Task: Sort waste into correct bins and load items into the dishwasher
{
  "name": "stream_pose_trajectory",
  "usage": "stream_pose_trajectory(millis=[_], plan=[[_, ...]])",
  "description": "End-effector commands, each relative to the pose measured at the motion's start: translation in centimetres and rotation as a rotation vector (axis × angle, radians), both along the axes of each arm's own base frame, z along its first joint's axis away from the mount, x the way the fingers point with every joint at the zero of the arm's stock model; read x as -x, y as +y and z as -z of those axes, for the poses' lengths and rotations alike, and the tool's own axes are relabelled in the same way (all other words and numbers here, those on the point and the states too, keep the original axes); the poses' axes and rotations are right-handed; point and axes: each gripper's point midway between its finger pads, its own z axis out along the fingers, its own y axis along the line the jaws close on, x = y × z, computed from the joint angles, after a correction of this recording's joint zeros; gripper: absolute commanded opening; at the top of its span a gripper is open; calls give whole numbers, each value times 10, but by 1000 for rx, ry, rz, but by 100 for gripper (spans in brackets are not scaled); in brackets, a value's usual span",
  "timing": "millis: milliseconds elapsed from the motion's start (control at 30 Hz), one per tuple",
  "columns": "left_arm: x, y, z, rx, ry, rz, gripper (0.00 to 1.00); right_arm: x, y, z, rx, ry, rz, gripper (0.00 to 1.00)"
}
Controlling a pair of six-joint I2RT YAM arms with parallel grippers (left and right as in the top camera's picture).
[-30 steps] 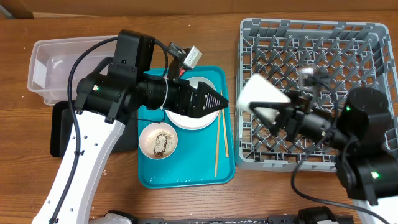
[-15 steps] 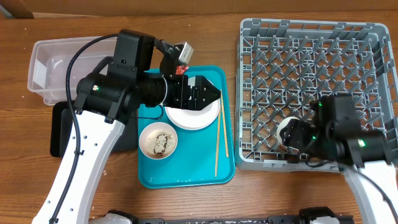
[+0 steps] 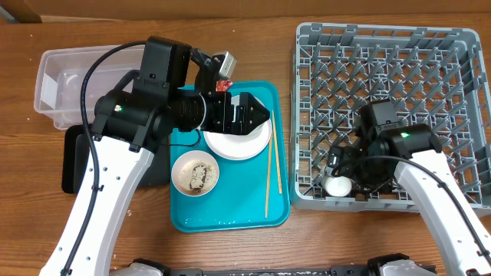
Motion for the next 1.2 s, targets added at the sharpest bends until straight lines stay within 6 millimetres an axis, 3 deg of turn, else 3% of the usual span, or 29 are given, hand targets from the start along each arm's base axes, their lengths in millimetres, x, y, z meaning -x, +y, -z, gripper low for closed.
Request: stream_pose_trajectory(millis=[0, 233, 400, 467, 600, 767, 833, 1000, 1167], plan=[[-3, 6, -2, -39, -25, -39, 100, -19, 13, -35, -15, -141, -18, 100], [-9, 29, 18, -182, -7, -143, 100, -39, 64, -87, -103, -380, -164, 100], [-18, 69, 43, -381, 32, -330, 100, -52, 93, -101, -163, -485, -228, 100], [-19, 74, 58, -433, 58, -363, 97, -54, 101, -104, -204, -491, -239, 100], [-24, 79, 102, -557, 129, -412, 91, -55, 103, -102, -219, -478, -212, 100], [-20, 73, 176, -692, 276, -355, 89, -47, 101, -97, -215, -435, -213, 100], [-28, 68, 208, -721, 329, -336, 88, -41, 99, -93, -204, -407, -213, 100], [-42, 63, 245, -747, 357, -329, 82, -40, 98, -92, -202, -400, -213, 100], [-61, 56, 256, -726, 313, -345, 78, -37, 97, -90, -196, -386, -213, 100]])
